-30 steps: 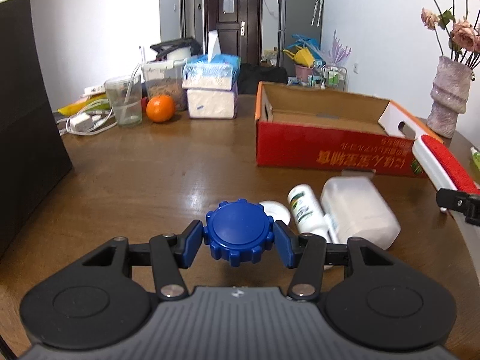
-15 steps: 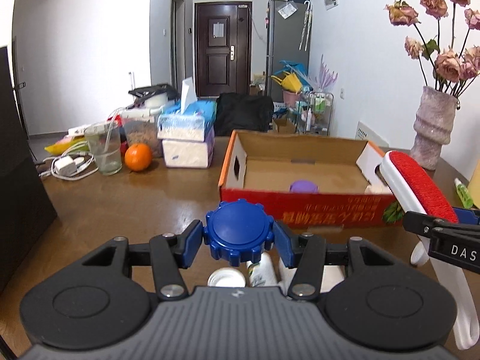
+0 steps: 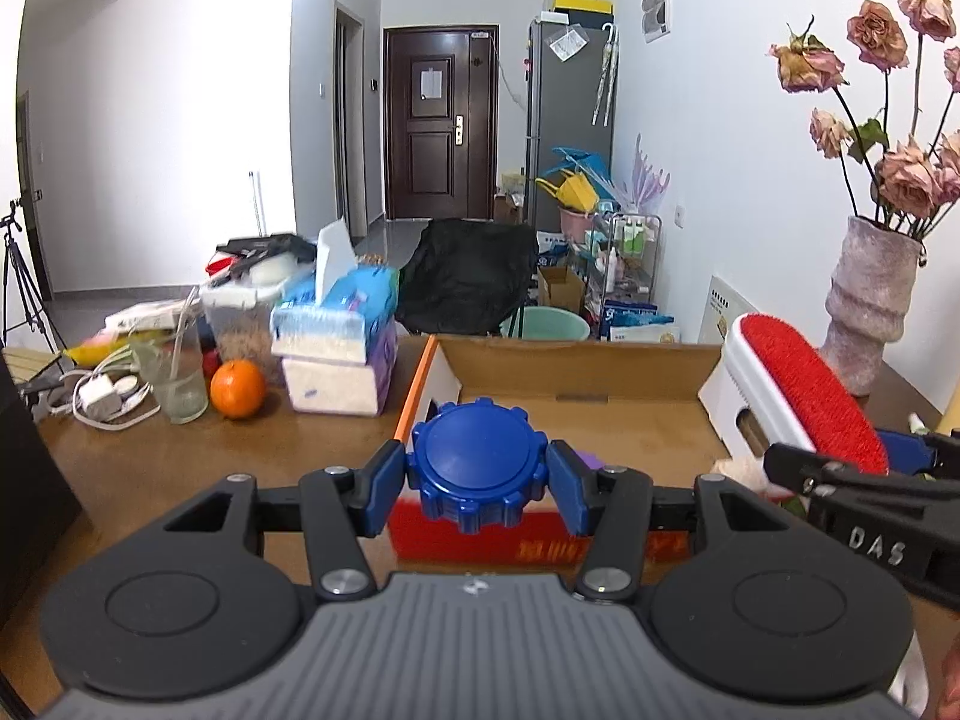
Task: Organize rigid objects
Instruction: 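Carry the blue cap and lint brush with both tools over the cardboard box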
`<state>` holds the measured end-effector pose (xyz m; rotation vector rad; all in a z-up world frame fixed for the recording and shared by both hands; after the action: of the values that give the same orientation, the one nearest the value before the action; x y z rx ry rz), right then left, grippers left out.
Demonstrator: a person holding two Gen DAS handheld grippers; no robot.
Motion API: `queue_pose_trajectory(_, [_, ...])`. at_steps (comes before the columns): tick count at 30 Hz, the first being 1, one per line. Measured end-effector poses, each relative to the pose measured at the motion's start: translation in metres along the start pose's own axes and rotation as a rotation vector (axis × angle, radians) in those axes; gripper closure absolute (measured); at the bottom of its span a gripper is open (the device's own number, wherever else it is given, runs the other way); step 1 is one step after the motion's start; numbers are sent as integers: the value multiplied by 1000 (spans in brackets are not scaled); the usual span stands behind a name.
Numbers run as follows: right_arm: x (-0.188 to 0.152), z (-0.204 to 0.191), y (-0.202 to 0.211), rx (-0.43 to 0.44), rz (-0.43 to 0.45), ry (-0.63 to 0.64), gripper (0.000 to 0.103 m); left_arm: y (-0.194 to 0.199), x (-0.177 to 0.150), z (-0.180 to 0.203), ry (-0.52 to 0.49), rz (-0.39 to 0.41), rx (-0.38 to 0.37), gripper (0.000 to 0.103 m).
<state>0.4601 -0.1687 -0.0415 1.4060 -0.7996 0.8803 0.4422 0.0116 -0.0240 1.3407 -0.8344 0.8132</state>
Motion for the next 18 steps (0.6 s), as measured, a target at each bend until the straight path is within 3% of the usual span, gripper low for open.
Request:
queue_pose_trajectory(6, [17, 1, -23, 4, -3, -1, 48, -26, 20, 7, 3, 10, 5, 50])
queue_pose_trajectory(18, [33, 7, -78, 10, -43, -11, 48, -88, 30, -8, 70, -13, 40, 50])
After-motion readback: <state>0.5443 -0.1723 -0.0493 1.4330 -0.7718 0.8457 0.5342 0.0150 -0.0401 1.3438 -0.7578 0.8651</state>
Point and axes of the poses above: each gripper's, at about its wrist camera, not at the fingertips, and y roughly against the way its jaws point, z to its right, x to its top, the point moved 4 cm from there along -y, roughly the way its jaws point, and after that the axes turned 6 degrees about -x, right-handed, at the moved point
